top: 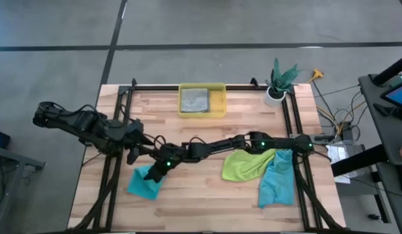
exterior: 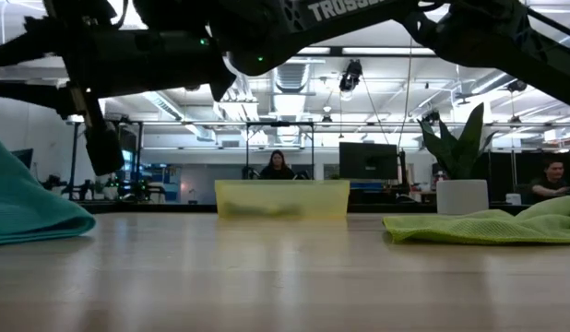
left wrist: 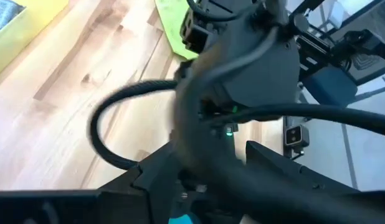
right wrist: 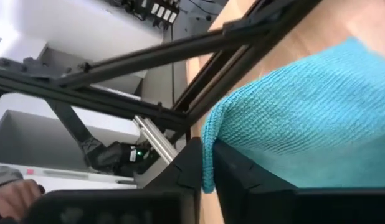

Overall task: Fold microfiber towels
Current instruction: Fold the blue microfiber cloth

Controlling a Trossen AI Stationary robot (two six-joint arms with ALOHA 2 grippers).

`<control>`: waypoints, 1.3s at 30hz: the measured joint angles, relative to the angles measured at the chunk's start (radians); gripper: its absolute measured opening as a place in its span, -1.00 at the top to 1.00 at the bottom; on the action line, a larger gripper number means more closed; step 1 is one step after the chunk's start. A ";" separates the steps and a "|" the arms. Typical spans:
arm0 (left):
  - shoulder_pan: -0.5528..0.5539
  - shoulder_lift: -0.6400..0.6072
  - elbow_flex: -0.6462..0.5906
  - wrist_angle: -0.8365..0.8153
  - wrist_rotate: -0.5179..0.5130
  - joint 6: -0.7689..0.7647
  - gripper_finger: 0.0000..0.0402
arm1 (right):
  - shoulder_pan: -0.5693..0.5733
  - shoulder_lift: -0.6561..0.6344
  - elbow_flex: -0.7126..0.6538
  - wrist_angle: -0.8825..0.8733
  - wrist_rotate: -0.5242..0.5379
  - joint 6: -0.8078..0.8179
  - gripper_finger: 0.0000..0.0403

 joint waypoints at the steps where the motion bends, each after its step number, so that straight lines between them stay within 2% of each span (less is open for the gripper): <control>1: 0.000 -0.001 0.000 0.001 0.000 0.000 0.14 | 0.004 0.001 0.000 0.006 0.003 0.000 0.78; 6: 0.000 -0.006 0.000 -0.005 0.000 0.000 0.14 | 0.006 0.001 0.000 0.030 0.032 -0.006 0.45; 13: 0.000 -0.010 0.000 -0.039 0.000 -0.003 0.14 | 0.009 -0.002 0.000 0.100 0.015 0.011 -0.06; 19: 0.000 -0.017 0.000 -0.051 -0.001 -0.027 0.14 | 0.022 -0.033 0.004 0.065 -0.045 0.007 -0.31; 22: 0.000 -0.020 0.000 -0.051 -0.001 -0.034 0.14 | 0.025 -0.063 0.006 -0.049 -0.062 -0.046 -0.34; 26: 0.000 -0.023 0.000 -0.051 -0.002 -0.052 0.14 | 0.024 -0.107 0.006 -0.284 -0.055 -0.175 -0.32; 30: -0.001 -0.025 0.000 -0.051 0.000 -0.060 0.14 | 0.034 -0.144 0.006 -0.454 0.034 -0.320 -0.26; 35: -0.001 -0.029 0.015 -0.050 -0.001 -0.062 0.14 | 0.082 -0.139 0.005 -0.403 0.191 -0.479 -0.20; 39: -0.001 -0.038 0.032 -0.047 -0.018 -0.087 0.14 | 0.108 -0.135 -0.006 -0.352 0.348 -0.498 -0.14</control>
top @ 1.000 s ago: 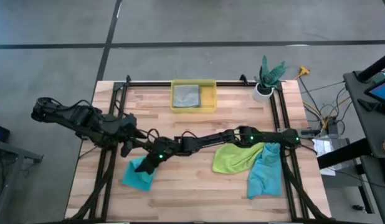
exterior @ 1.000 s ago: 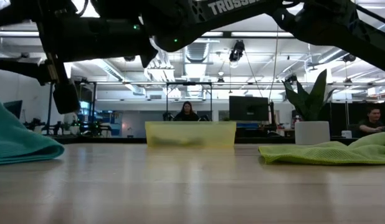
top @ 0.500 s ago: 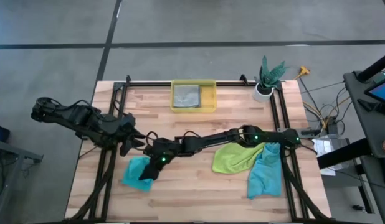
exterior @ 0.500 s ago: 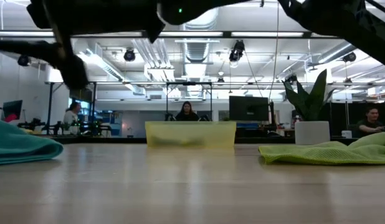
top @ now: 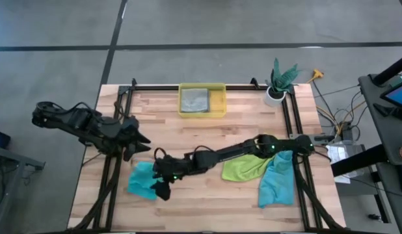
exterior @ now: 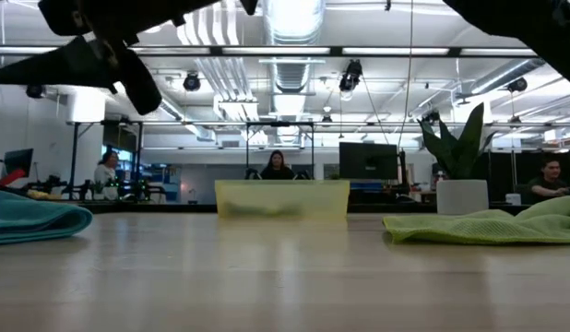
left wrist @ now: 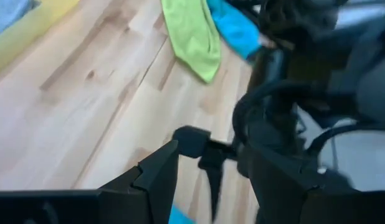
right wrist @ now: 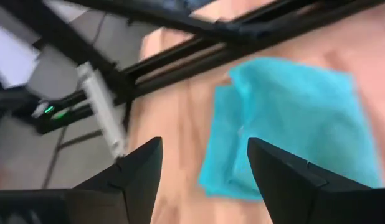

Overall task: Fold microfiber towels
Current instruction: Fold the blue microfiber cloth

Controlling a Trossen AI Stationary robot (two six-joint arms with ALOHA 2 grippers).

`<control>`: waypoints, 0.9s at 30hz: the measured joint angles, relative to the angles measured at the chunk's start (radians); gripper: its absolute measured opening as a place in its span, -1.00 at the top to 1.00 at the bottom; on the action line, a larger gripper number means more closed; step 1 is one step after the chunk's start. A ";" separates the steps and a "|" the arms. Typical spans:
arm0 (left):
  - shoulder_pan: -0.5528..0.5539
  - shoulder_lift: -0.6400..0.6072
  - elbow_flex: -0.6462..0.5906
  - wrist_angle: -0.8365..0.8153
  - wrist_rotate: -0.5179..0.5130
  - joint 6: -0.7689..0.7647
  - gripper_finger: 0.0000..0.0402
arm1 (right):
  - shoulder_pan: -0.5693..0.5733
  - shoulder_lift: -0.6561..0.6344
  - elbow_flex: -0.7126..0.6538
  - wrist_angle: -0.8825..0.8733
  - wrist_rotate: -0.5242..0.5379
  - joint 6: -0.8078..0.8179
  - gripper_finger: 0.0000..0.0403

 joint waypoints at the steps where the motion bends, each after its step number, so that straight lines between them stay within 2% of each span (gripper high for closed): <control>1: 0.000 -0.002 0.005 0.007 -0.003 -0.007 0.14 | 0.001 0.006 -0.001 0.015 0.033 -0.001 -0.12; 10: 0.001 0.024 0.059 0.101 -0.030 -0.019 0.14 | -0.028 0.114 -0.003 0.074 0.059 0.041 -0.02; 16: 0.001 0.061 0.064 0.099 -0.028 -0.019 0.14 | -0.029 0.158 0.006 0.116 0.067 -0.039 -0.02; 22: 0.001 0.082 0.063 0.098 -0.010 -0.019 0.14 | -0.037 0.204 0.006 0.054 -0.014 -0.021 -0.02; 27: 0.001 0.082 0.063 0.100 -0.009 -0.019 0.14 | -0.044 0.177 0.009 -0.086 -0.016 -0.043 -0.02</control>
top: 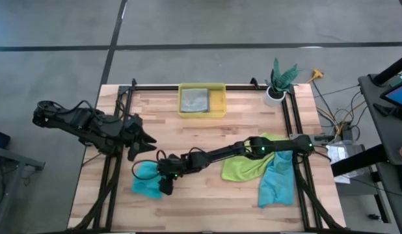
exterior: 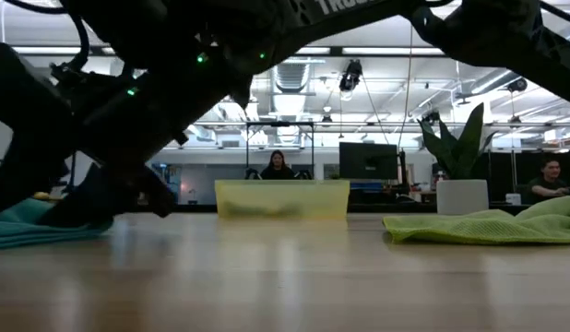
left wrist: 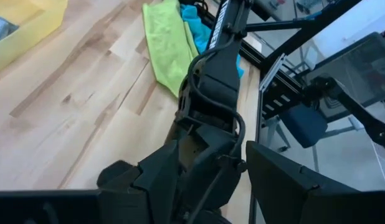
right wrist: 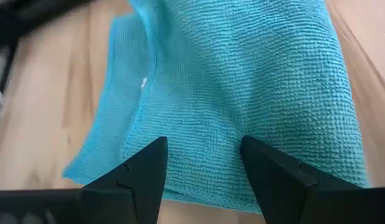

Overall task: Fold microfiber towels
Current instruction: Fold the blue microfiber cloth

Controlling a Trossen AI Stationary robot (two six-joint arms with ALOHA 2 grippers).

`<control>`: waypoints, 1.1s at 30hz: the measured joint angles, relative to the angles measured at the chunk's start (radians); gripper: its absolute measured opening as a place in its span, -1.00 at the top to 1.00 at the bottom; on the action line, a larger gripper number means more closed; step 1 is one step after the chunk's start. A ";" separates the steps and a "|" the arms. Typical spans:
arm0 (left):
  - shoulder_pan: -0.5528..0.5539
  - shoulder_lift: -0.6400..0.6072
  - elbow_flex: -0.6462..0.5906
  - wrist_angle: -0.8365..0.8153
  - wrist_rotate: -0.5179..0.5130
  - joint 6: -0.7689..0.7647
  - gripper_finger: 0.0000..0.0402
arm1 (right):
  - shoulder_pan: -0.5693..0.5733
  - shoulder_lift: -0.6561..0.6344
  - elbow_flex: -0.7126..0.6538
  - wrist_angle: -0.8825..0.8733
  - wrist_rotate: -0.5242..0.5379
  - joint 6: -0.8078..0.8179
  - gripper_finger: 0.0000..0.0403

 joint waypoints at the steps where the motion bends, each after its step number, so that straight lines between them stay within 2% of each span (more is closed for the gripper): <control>1: 0.000 0.000 0.000 0.000 0.000 0.000 0.14 | -0.002 -0.011 0.000 -0.048 0.000 -0.026 -0.02; 8: 0.000 -0.014 0.000 0.000 0.000 0.001 0.14 | -0.032 -0.090 -0.004 -0.412 0.005 -0.280 -0.02; 14: -0.001 -0.018 0.000 0.005 -0.049 0.003 0.14 | -0.086 -0.125 -0.006 -0.639 0.004 -0.367 -0.02; 19: 0.000 -0.006 -0.002 0.057 -0.072 0.027 0.14 | -0.137 -0.129 -0.005 -0.749 0.002 -0.376 -0.02; 27: 0.000 0.032 -0.003 0.131 -0.077 0.019 0.14 | -0.166 -0.182 -0.012 -0.790 0.009 -0.386 -0.02; 30: 0.000 0.037 -0.002 0.133 -0.109 0.004 0.14 | -0.166 -0.266 -0.012 -0.813 0.008 -0.399 -0.02; 33: 0.000 0.033 0.015 0.134 -0.188 0.001 0.14 | -0.160 -0.380 -0.007 -0.856 0.003 -0.416 -0.02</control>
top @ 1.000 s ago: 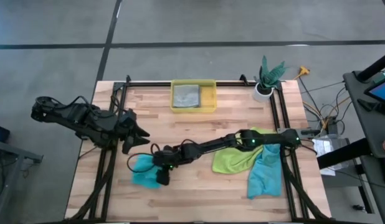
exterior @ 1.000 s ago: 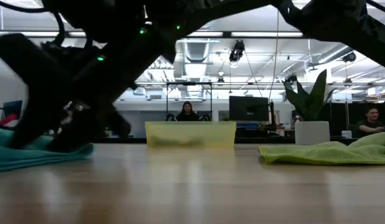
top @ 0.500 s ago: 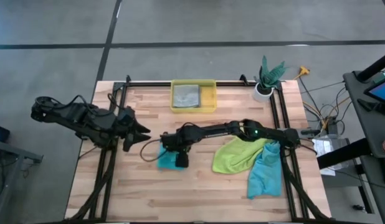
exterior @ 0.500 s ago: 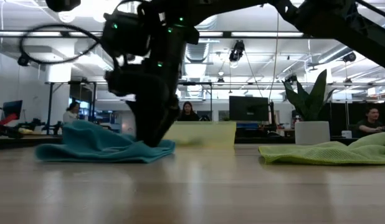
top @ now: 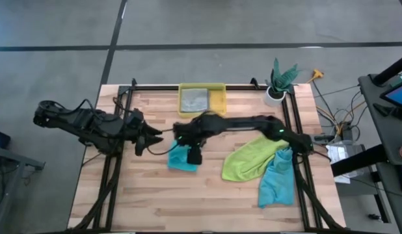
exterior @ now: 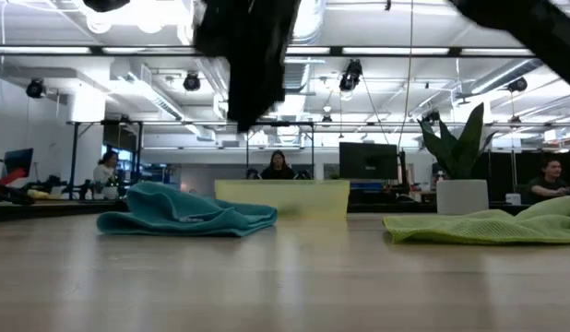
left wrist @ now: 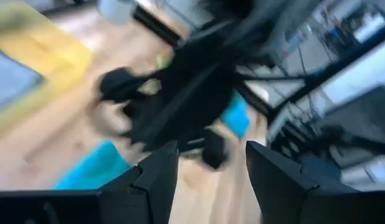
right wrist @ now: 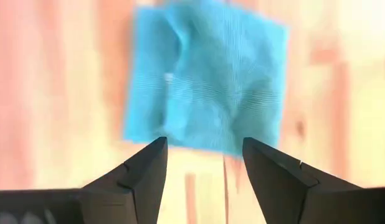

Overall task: Fold microfiber towels
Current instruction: Fold the blue microfiber cloth

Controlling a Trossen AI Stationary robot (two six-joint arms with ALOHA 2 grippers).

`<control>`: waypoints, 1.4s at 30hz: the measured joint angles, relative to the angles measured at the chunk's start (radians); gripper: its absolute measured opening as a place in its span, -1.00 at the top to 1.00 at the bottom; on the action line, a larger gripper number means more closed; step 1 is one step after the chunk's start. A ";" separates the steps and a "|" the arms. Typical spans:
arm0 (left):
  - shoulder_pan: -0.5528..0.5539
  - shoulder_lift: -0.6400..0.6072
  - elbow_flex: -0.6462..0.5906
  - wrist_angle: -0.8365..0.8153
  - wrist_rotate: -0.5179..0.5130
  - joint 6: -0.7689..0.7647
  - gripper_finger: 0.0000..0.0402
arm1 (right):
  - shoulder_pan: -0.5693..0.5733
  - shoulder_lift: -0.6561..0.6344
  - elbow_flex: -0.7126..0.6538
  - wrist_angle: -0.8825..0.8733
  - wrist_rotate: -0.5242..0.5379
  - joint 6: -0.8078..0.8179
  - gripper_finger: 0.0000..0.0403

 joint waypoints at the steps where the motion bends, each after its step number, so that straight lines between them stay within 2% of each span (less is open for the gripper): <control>1: 0.001 -0.003 0.009 -0.001 -0.031 0.004 0.14 | 0.001 -0.031 0.001 -0.021 0.000 -0.006 -0.02; 5: 0.002 -0.007 0.053 -0.042 -0.106 0.126 0.14 | -0.003 -0.141 -0.005 -0.075 0.003 0.007 -0.02; 10: 0.038 0.037 0.118 -0.252 -0.116 0.210 0.14 | -0.015 -0.286 -0.014 -0.106 0.003 0.030 -0.02; 16: 0.104 0.119 0.142 -0.363 0.016 0.351 0.14 | -0.017 -0.395 -0.117 -0.102 0.026 0.124 -0.02; 20: 0.120 0.203 0.078 -0.401 0.116 0.562 0.14 | -0.020 -0.502 -0.205 -0.049 0.036 0.174 -0.02; 24: 0.120 0.295 -0.025 -0.402 0.171 0.797 0.14 | -0.020 -0.585 -0.308 0.043 0.101 0.242 -0.02; 28: 0.118 0.366 -0.131 -0.361 0.173 0.952 0.14 | -0.020 -0.673 -0.391 0.099 0.129 0.321 -0.02; 32: 0.111 0.386 -0.200 -0.239 0.173 1.063 0.14 | -0.019 -0.721 -0.503 0.143 0.132 0.390 -0.02; 35: 0.110 0.381 -0.231 -0.127 0.170 1.150 0.14 | -0.019 -0.752 -0.619 0.235 0.086 0.439 -0.02; 38: 0.110 0.374 -0.258 -0.041 0.167 1.204 0.14 | -0.019 -0.776 -0.745 0.402 -0.040 0.476 -0.02; 42: 0.104 0.377 -0.313 -0.032 0.190 1.249 0.14 | -0.018 -0.771 -0.895 0.624 -0.164 0.541 -0.02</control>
